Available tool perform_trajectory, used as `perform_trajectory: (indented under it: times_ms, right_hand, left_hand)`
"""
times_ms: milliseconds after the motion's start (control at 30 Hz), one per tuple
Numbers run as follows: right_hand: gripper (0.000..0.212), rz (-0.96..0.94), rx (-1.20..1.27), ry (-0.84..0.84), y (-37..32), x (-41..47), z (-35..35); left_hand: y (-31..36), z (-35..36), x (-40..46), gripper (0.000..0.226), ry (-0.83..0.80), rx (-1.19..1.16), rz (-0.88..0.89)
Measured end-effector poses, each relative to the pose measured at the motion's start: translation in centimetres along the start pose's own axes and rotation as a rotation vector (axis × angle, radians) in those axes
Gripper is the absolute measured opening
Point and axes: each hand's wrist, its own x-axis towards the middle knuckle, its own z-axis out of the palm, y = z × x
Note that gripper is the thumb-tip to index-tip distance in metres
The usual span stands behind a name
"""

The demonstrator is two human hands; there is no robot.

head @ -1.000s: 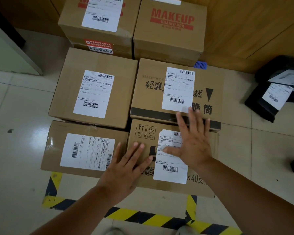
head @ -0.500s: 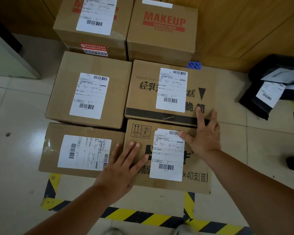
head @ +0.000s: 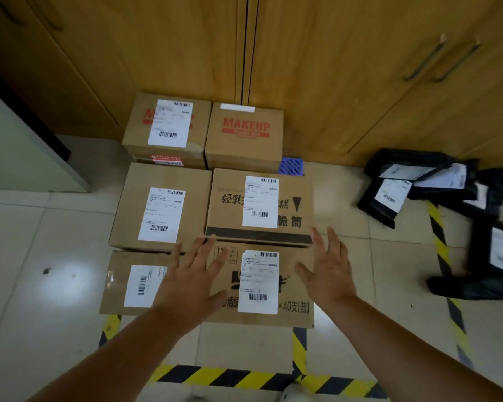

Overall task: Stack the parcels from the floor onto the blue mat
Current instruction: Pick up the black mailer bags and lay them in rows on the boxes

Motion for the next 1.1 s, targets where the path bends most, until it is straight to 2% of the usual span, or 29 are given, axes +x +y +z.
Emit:
perform_trajectory:
  times_ms: [200,367,567,833,1100]
  right_hand:
    - [0.075,-0.015,0.131,0.047,-3.5,-6.7,-9.9]
    - [0.073,0.042,0.198,0.132,-4.1,-14.4,-18.1]
    - [0.073,0.181,0.300,0.234,-1.9,-24.8,-26.9]
    - [0.074,0.311,0.361,0.316,4.4,-35.6,-34.1]
    - [0.075,0.445,0.366,0.359,15.2,-42.4,-39.0]
  left_hand:
    - [2.8,-13.7,-1.7,0.075,0.110,-0.156,-0.154]
    - [5.1,-23.3,-6.4,0.072,0.207,-0.297,-0.196]
    - [8.0,-32.8,-13.5,0.074,0.185,-0.376,-0.221]
    - [12.8,-39.2,-20.2,0.071,0.098,-0.379,-0.203]
    - [24.8,-42.4,-20.5,0.070,0.051,-0.390,-0.071]
